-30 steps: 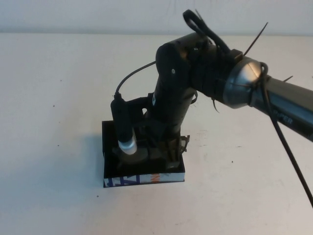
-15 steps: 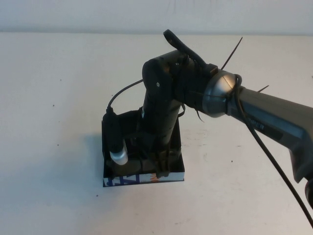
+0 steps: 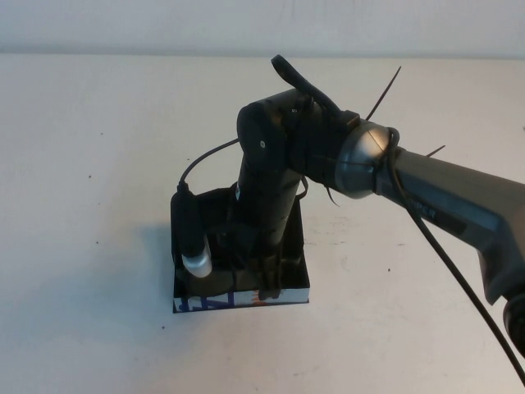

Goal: Return glasses to glasses case
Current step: Place the glasses in the glasses case

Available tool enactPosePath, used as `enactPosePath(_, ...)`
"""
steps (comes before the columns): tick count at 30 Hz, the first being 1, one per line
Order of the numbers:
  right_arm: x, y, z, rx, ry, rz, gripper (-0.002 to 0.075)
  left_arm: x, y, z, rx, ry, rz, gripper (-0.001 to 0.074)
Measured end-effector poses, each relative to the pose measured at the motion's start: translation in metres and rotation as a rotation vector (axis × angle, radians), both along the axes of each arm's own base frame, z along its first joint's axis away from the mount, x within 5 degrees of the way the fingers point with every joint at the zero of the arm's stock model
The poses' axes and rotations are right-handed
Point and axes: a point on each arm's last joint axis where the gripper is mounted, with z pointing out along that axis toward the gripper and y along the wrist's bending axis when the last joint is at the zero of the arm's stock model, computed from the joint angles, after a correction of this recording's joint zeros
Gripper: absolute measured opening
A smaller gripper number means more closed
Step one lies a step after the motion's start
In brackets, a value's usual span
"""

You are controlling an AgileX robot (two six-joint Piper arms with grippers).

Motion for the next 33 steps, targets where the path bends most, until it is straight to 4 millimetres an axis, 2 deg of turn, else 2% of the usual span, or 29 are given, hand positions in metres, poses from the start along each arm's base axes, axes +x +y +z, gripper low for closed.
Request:
enactPosePath(26, 0.001, 0.001, -0.001, 0.002, -0.004, 0.019, 0.0067, 0.000, 0.000, 0.000, 0.000, 0.000, 0.000, -0.0001)
enactPosePath(33, 0.007, 0.002, 0.010, 0.025, -0.044, 0.015, 0.0066, 0.000, 0.000, 0.000, 0.000, 0.001, 0.000, -0.0001)
